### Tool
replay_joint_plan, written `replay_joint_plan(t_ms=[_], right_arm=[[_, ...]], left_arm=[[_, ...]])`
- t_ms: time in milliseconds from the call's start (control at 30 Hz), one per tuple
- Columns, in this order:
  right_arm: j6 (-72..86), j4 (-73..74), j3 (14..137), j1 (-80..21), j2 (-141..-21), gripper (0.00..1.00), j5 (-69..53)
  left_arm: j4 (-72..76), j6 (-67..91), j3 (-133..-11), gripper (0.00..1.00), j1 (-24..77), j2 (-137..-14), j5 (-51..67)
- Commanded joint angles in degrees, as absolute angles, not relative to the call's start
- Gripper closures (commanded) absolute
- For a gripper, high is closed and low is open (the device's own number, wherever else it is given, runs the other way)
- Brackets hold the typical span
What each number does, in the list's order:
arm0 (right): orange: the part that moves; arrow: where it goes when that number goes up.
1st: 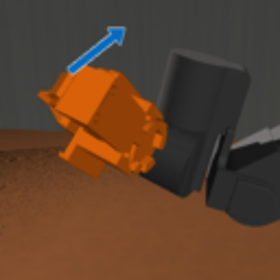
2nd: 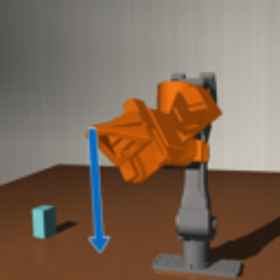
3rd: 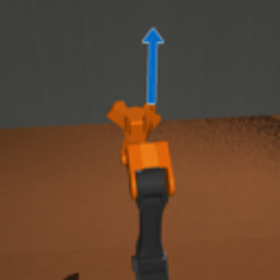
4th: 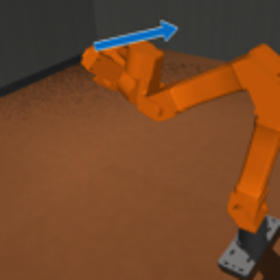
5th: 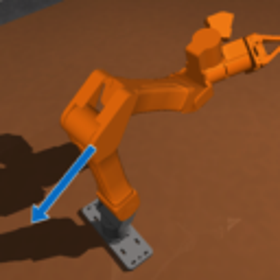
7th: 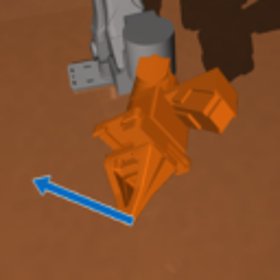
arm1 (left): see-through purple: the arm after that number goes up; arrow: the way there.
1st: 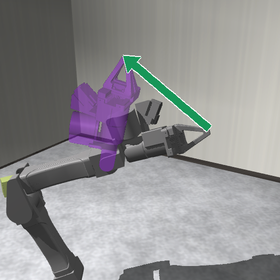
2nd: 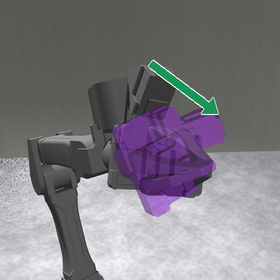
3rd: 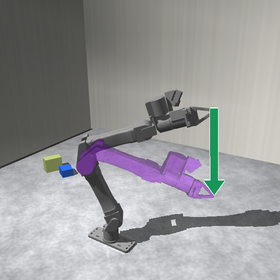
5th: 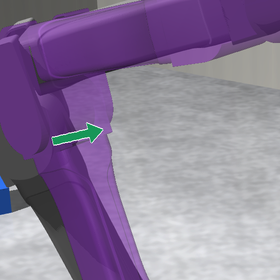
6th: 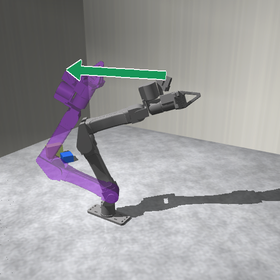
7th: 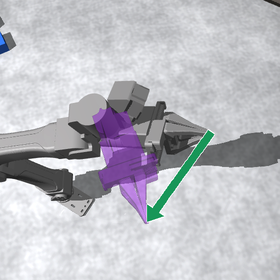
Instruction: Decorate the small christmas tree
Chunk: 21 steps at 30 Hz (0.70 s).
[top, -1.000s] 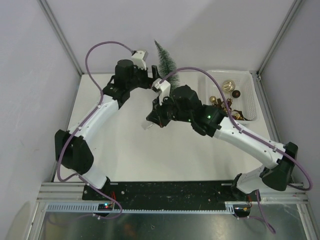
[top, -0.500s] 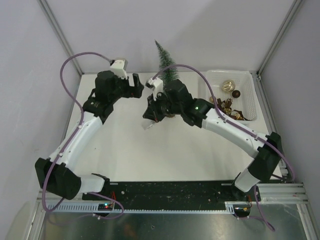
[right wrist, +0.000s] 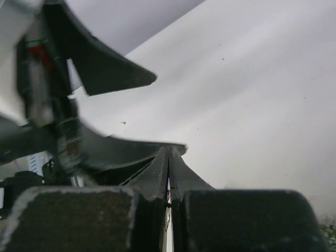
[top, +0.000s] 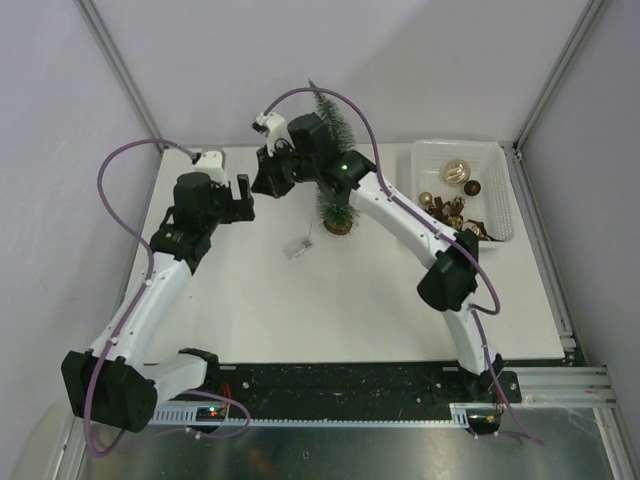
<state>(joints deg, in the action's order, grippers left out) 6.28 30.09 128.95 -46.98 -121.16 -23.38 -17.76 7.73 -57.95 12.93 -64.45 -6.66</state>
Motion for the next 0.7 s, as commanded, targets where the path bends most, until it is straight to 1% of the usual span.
replay_joint_plan(t_ms=[0, 100, 200, 433, 667], right_arm=[[5.0, 34.4, 138.7, -44.1, -127.0, 1.0, -24.5], [7.3, 30.9, 136.8, -42.0, -127.2, 1.0, -26.2], [9.1, 27.8, 134.3, -40.7, -126.7, 1.0, -27.4], [12.7, 23.8, 131.0, -39.7, -125.1, 1.0, -30.5], [18.0, 17.2, 123.2, -39.2, -120.6, 1.0, -33.1]], left_arm=[[-17.6, 5.1, -57.4, 0.02, 12.5, -62.4, -0.4], [-17.7, 4.8, -57.3, 0.03, 12.5, -63.3, 7.1], [-17.7, 5.4, -57.5, 0.03, 12.5, -64.9, 12.1], [-16.7, 7.9, -59.6, 0.02, 12.5, -67.2, 17.6], [-12.8, 7.4, -63.0, 0.07, 12.3, -70.8, 23.6]])
